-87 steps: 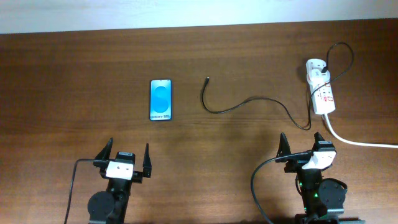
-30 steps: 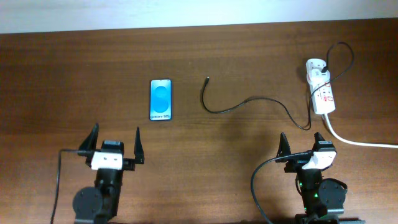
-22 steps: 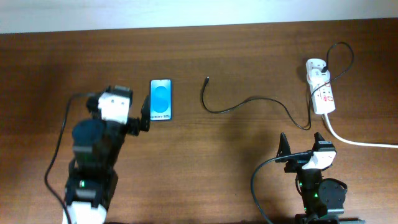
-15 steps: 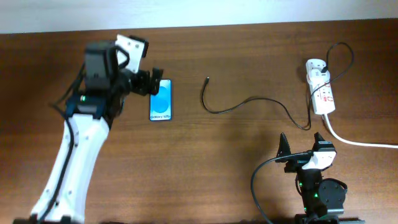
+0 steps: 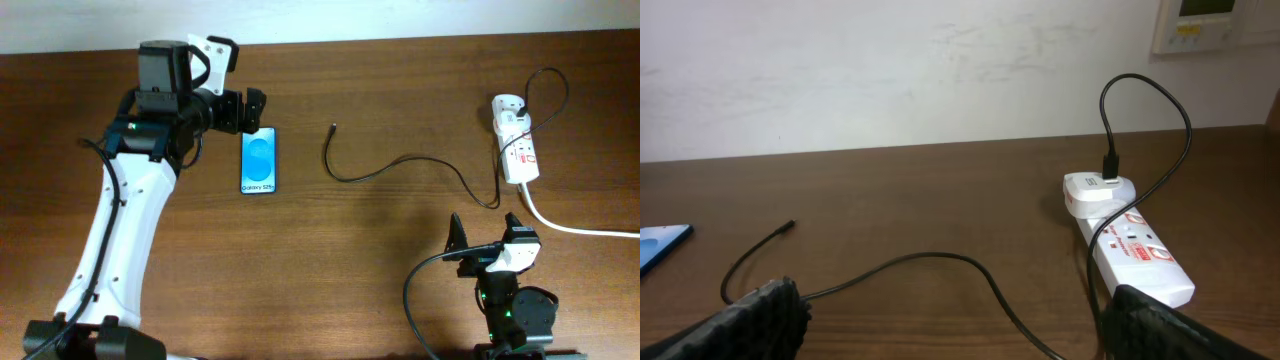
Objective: Plug charger to phone and switch on socket
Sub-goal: 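Reach the left gripper down over the blue phone and grasp it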
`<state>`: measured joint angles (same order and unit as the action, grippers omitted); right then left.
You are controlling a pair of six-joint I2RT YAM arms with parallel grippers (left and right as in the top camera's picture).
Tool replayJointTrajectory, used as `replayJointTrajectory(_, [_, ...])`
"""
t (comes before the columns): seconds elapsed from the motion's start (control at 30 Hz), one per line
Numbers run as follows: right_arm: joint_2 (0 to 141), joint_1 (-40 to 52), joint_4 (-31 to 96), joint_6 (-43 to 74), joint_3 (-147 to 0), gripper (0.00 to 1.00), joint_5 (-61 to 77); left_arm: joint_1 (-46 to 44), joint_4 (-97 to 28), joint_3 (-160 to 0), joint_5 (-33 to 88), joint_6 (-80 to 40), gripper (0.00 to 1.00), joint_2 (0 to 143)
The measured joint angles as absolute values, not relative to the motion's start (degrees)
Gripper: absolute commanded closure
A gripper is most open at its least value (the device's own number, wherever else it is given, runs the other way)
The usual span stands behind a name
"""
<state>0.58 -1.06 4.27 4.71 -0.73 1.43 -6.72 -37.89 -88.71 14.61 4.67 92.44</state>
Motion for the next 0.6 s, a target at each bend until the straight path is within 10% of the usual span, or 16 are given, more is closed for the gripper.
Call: replayJointTrajectory(0.6, [0.6, -1.1, 4.3, 4.7, -0.7, 0.02, 1.5, -6.7, -55.1, -106.6, 10.1, 2.3, 0.01, 118.3])
